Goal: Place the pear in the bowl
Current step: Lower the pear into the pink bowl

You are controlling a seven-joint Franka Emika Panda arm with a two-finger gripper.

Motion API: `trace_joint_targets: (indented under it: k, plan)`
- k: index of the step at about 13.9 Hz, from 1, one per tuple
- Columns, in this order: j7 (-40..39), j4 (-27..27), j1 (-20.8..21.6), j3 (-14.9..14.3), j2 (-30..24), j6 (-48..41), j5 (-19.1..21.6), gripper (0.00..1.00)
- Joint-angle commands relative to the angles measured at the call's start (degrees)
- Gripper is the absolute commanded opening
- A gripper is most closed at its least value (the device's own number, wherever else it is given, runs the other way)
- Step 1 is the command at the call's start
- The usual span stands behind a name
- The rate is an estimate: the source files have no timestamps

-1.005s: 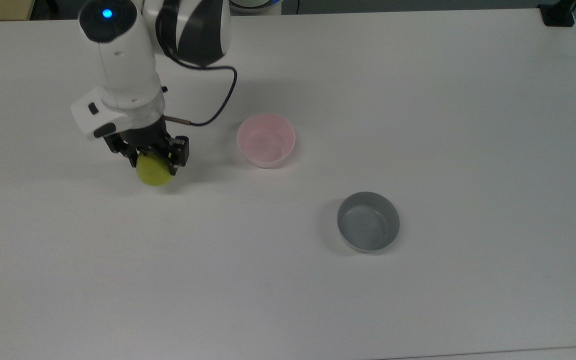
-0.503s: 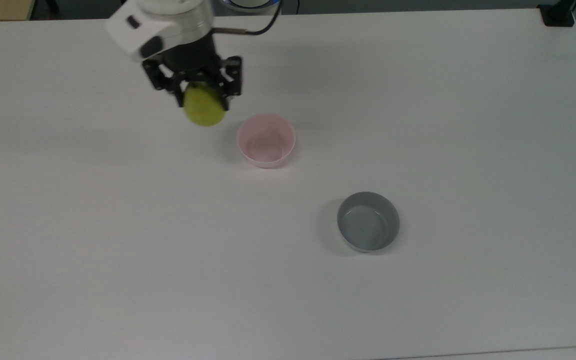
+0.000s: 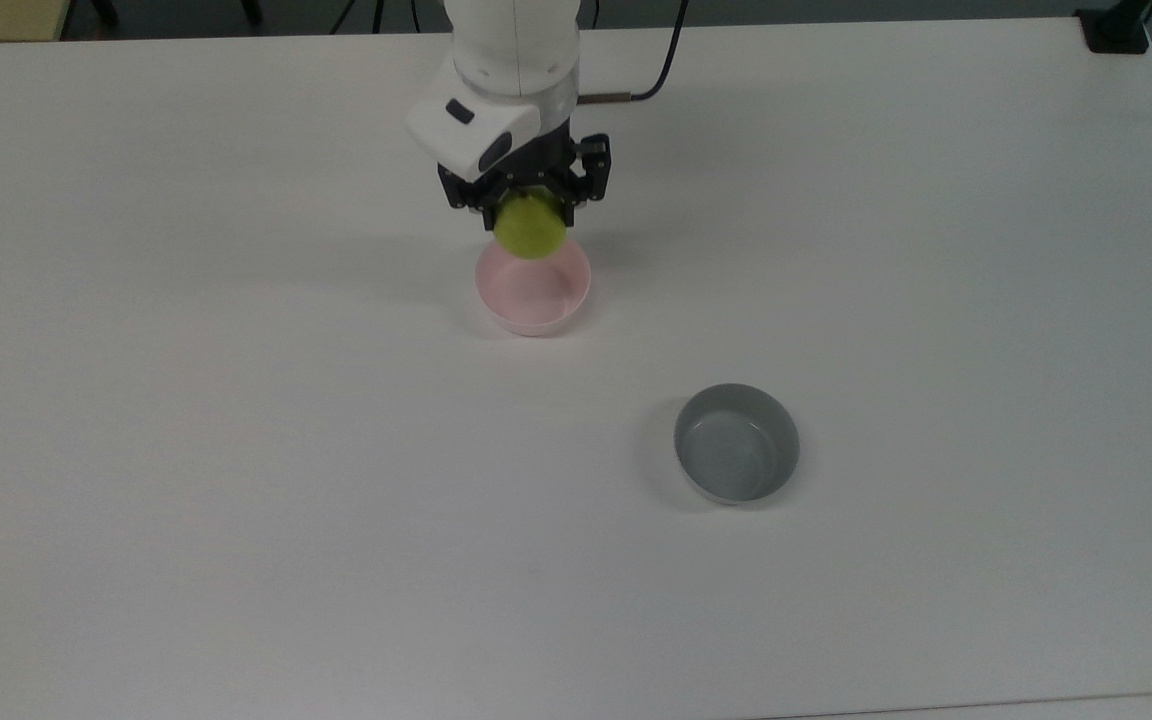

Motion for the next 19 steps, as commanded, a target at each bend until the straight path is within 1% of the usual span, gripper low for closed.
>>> trace_joint_targets:
  k: [1,4,12,14,15,17,19]
  plan:
    - [-0.4,-5.8,0.8,-0.8,-0.7,8.2,-0.8,0.6]
    - [-0.5,-5.9,0.8,-0.7,2.3,11.8,-0.8,0.6]
    - [-0.5,-5.9,1.5,-0.8,5.1,12.8,-0.9,0.61]
    - [-0.4,-5.8,1.5,-0.8,6.0,13.0,-0.9,0.65]
    - [-0.2,-5.7,1.5,-0.8,6.1,13.0,-0.9,0.74]
    - [0.0,-5.5,1.4,-0.8,6.1,13.0,-0.9,0.77]
    - [0.2,-5.4,1.4,-0.8,6.0,12.9,-0.9,0.84]
